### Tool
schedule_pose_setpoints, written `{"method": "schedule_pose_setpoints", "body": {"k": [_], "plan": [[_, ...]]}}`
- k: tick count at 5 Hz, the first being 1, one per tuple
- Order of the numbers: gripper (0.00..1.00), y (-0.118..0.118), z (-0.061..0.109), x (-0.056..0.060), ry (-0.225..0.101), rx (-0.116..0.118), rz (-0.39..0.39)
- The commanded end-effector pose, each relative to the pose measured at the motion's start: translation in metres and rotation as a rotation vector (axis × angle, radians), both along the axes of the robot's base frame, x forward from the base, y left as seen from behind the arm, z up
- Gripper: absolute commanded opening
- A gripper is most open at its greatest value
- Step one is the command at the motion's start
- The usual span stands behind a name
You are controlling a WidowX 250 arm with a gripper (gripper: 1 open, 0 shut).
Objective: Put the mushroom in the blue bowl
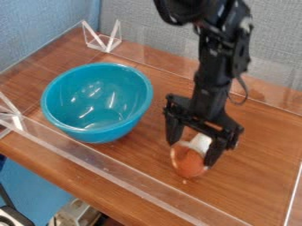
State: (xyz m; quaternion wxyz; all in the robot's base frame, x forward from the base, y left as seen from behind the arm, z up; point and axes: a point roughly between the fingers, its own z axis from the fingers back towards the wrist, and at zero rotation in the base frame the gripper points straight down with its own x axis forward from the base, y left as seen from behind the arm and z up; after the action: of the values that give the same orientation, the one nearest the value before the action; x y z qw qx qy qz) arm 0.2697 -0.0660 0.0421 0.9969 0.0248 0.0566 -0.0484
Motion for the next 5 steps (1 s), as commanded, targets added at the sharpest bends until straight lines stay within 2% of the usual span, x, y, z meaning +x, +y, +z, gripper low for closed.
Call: {"method": "schedule_pose_setpoints", "body": {"k": [1, 2, 5], "plan": [[1.00, -0.001, -0.005, 0.007, -0.033, 0.009, -0.012], [1.00, 0.003, -0.010, 0.012, -0.031, 0.019, -0.020], [1.00, 0.008, -0.015, 0.019, -0.026, 0.026, -0.018]]}}
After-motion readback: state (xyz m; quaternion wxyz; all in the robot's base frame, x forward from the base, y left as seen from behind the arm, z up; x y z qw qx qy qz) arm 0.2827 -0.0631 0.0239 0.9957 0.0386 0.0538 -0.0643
